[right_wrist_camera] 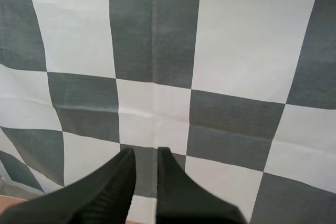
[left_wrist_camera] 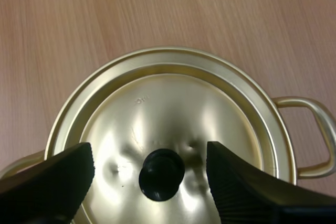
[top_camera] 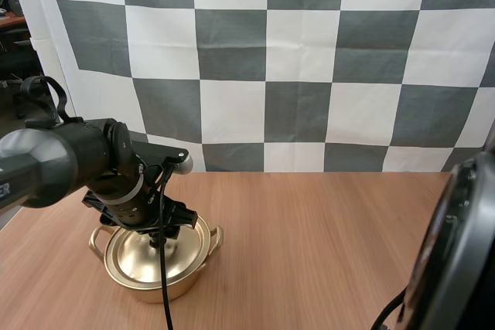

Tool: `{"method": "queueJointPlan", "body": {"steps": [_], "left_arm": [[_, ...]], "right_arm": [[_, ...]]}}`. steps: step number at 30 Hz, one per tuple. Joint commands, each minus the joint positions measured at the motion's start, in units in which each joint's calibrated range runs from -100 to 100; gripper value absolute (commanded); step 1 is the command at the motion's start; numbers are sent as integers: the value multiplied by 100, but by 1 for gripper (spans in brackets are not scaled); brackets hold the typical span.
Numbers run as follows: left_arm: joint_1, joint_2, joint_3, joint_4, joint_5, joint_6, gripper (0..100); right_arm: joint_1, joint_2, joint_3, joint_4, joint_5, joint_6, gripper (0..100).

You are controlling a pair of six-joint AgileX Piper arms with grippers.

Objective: Open the pot, put the car inside, and close it

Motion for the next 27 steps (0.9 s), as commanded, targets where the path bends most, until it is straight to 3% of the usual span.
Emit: {"method": "queueJointPlan", "body": {"steps": [1, 6, 14, 22, 27], "left_arm": [[4, -6, 7, 5, -12, 26, 100], [4, -6, 7, 5, -35, 15, 100], [4, -6, 7, 27, -65, 15, 100], [4, -20, -66, 284, 238, 15, 100], [4, -20, -706, 284, 551, -216, 100]], "right_arm": [[-5, -6, 5, -67, 0, 6, 26], [-5, -6, 296, -194, 0, 30, 26], [-5, -6, 1975, -195, 0, -307, 26], [-5, -6, 1951, -187, 0, -307, 26], [-5, -6, 1951, -176, 0, -307, 26]]}}
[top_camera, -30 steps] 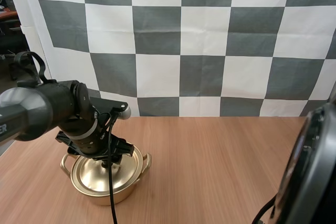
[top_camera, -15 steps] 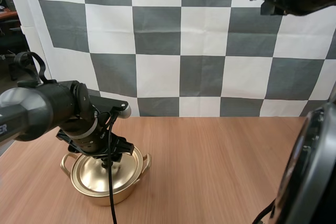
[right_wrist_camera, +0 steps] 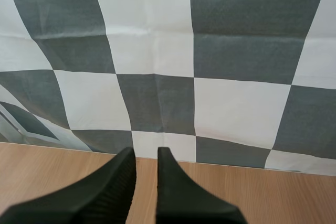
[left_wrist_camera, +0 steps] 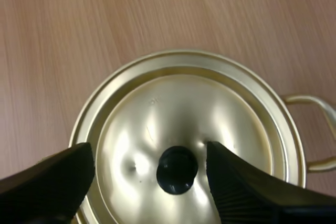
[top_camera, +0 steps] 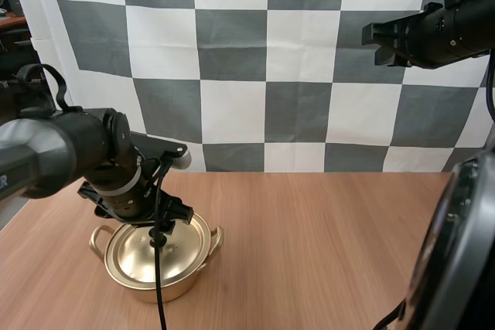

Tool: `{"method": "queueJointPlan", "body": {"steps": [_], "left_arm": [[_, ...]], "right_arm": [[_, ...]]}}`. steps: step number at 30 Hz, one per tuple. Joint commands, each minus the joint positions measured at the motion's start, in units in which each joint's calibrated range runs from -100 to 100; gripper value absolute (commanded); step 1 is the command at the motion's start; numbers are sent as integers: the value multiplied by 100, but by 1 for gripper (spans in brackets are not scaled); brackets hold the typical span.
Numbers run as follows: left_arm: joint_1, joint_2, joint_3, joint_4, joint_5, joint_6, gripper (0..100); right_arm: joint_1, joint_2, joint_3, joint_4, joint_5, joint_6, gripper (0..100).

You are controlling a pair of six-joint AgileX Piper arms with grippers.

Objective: Open the pot, put the car inside, and close it

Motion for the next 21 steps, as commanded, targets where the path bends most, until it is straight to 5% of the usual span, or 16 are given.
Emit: {"method": "queueJointPlan", "body": {"steps": [1, 8, 16, 18, 20, 21], "left_arm": [[4, -8, -471, 4, 184, -129, 100], [4, -8, -1604, 41, 1435, -131, 100], [4, -576, -1707, 101, 574, -120, 100], [4, -758, -1707, 90, 331, -95, 76], [4, -917, -1707, 0, 144, -119, 15], [4, -1005, -1707, -3, 55, -179, 1]], "right_arm": [[-5, -6, 0, 3, 0, 0, 26], [-5, -6, 0, 3, 0, 0, 26], [-5, -6, 0, 3, 0, 0, 26], [-5, -6, 0, 3, 0, 0, 26], [-5, -6, 0, 3, 0, 0, 26], [-5, -6, 0, 3, 0, 0, 26]]}}
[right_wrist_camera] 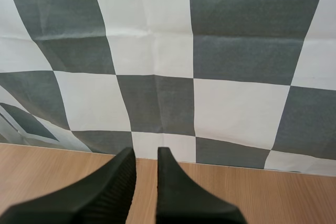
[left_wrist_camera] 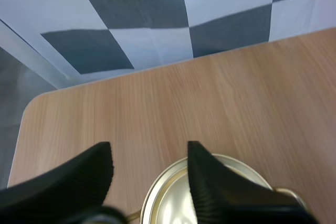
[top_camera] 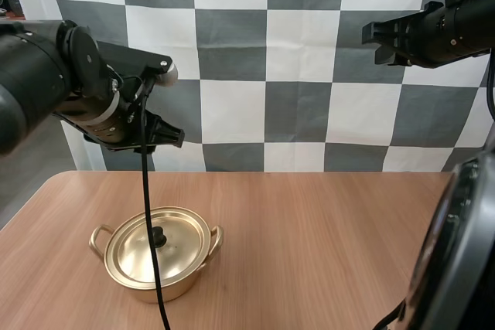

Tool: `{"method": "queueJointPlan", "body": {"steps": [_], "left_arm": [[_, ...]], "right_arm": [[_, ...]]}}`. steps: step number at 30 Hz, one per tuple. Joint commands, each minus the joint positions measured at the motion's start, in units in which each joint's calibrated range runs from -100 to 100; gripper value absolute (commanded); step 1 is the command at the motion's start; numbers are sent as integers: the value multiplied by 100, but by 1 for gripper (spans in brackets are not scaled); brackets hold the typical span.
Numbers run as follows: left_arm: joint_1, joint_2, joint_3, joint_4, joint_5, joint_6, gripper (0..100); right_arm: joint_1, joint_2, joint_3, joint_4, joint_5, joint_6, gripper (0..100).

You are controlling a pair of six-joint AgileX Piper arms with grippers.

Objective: Open the pot, put the car inside, and close it

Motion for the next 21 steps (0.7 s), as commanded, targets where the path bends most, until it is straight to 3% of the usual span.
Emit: {"method": "queueJointPlan", "body": {"steps": [1, 17, 18, 21], "left_arm": [[4, -196, -7, -60, -263, -51, 1], [4, -1746, -7, 352, -832, -51, 0], [4, -1835, -7, 352, -955, -51, 0], [4, -2102, -7, 352, -1167, -61, 0]], "right_arm": [[-5, -6, 0, 3, 0, 0, 26], [-5, -349, 0, -54, 0, -280, 26], [-5, -349, 0, -81, 0, -280, 24], [-5, -349, 0, -37, 0, -654, 0]]}}
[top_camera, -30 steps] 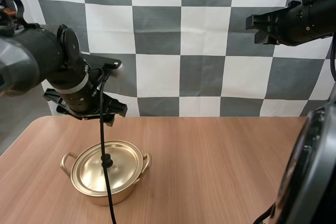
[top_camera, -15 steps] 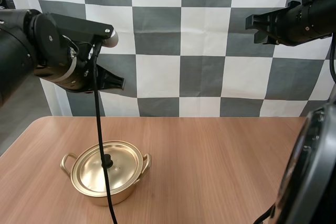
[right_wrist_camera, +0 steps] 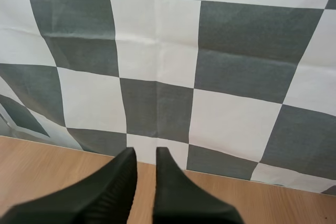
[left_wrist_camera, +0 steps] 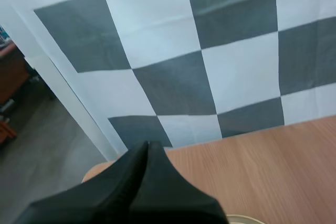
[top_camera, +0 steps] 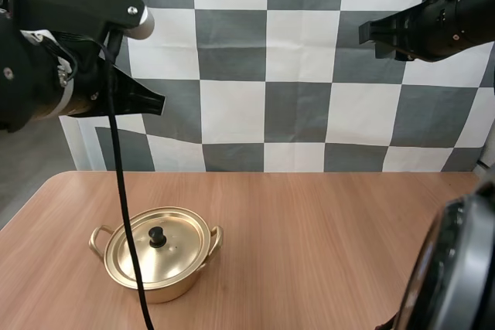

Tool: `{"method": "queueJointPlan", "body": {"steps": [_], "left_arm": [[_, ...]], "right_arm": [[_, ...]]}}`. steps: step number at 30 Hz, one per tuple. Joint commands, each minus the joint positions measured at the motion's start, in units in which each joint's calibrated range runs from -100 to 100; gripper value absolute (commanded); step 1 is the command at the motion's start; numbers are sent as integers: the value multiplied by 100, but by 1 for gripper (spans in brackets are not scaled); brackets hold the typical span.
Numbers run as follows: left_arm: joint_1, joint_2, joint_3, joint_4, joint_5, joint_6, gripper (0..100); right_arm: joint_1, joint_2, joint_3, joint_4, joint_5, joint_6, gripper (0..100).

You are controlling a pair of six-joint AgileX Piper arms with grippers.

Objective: Open the pot, put the car inside, and close it

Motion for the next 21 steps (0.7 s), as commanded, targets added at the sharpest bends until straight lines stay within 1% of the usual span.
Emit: {"method": "queueJointPlan", "body": {"steps": [1, 3, 6, 8, 10, 13, 14, 19, 21], "left_arm": [[4, -314, -7, 10, -180, -63, 0], [4, -378, -7, 10, -180, -122, 0], [4, -512, 8, 10, -180, -397, 0], [-2, -826, 205, 10, -180, -747, 0], [-27, -986, 391, 10, -180, -802, 0], [-64, -1374, 902, -30, -560, -812, 0], [-64, -1833, 1732, -76, -1693, -812, 0], [-64, -2398, 2937, -76, -2982, -812, 0], [-64, -2638, 3405, -76, -3520, -812, 0]], "right_arm": [[-5, 5, 0, 77, 0, -397, 0], [-5, 5, 0, 134, 0, -495, 0], [-5, 5, 0, 302, 0, -805, 0], [-5, 20, 0, 427, 0, -913, 0], [-5, 60, 0, 414, 0, -913, 0], [-5, 129, 0, 277, 0, -913, 0], [-5, 140, 0, 242, 0, -913, 0], [-5, 140, 0, 154, 0, -913, 0], [47, 140, 0, 30, 0, -913, 0]]}}
